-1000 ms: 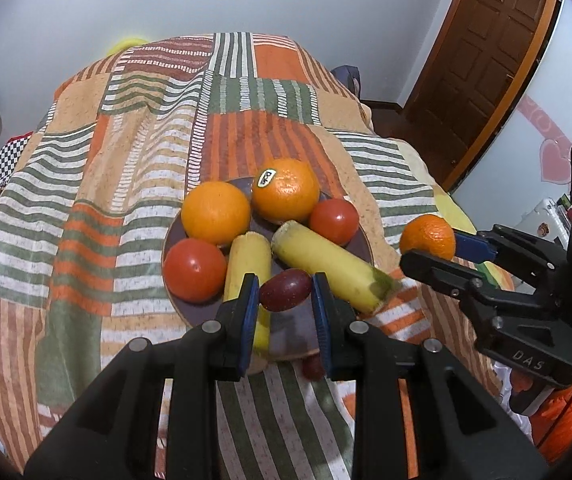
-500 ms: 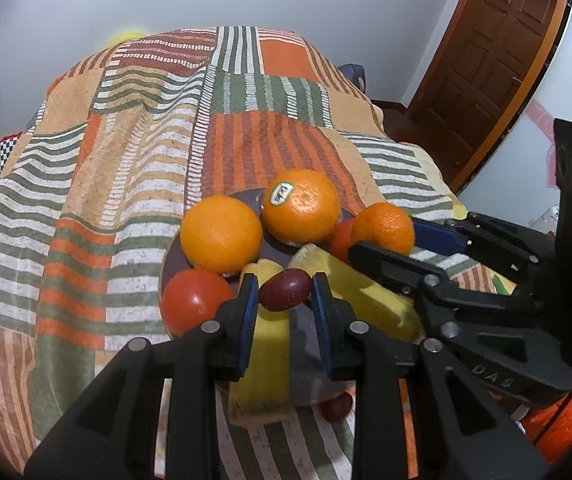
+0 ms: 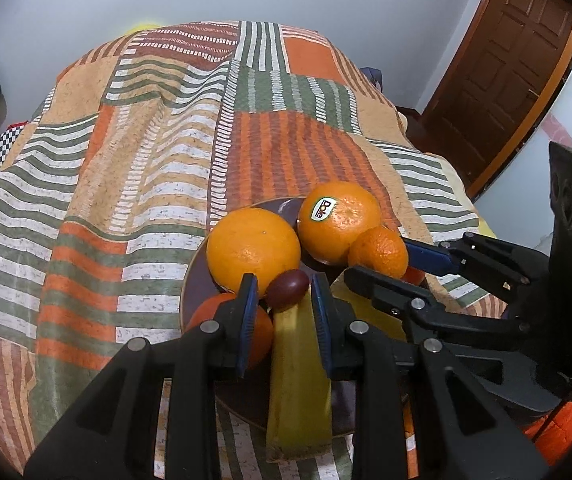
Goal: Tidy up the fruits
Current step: 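Place the mandarin on the plate with the right tool while the left tool places the date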
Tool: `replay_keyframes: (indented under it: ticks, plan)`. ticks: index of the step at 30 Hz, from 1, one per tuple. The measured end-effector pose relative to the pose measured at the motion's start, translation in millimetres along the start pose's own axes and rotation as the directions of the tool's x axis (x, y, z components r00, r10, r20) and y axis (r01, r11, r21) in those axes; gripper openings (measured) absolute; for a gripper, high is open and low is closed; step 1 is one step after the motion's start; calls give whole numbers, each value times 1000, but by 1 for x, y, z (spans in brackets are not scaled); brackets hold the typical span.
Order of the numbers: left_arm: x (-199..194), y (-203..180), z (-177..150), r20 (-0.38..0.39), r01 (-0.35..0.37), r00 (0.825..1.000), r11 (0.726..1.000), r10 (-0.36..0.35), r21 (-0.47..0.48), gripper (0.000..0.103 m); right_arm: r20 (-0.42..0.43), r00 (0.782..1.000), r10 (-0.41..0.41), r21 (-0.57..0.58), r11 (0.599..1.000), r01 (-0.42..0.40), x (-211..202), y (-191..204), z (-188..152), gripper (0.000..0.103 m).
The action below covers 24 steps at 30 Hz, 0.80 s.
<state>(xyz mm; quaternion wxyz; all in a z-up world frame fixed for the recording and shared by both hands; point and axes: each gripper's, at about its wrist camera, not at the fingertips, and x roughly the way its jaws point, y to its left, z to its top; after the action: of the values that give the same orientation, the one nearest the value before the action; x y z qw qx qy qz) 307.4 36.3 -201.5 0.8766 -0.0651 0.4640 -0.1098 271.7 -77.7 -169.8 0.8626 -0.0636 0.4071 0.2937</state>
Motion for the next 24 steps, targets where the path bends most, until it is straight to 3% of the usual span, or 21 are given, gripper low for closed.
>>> replay_keyframes:
  ticks: [4, 8, 21, 24]
  plan:
    - [-2, -1, -1, 0, -2, 1000, 1000, 2, 3, 27, -5, 1000, -2, 4, 1000, 2, 0, 0, 0, 32]
    - [-7, -2, -3, 3, -1, 1000, 1000, 1, 0, 28, 8, 1000, -11, 7, 1000, 11, -6, -1, 3, 44]
    - [-50, -16, -22, 36, -10, 999, 1000, 10, 20, 32, 64, 997, -44, 11, 999, 43, -58, 0, -9, 44]
    - [-59, -22, -30, 38, -18, 999, 999, 17, 28, 40, 71, 996, -46, 13, 999, 46, -72, 3, -17, 45]
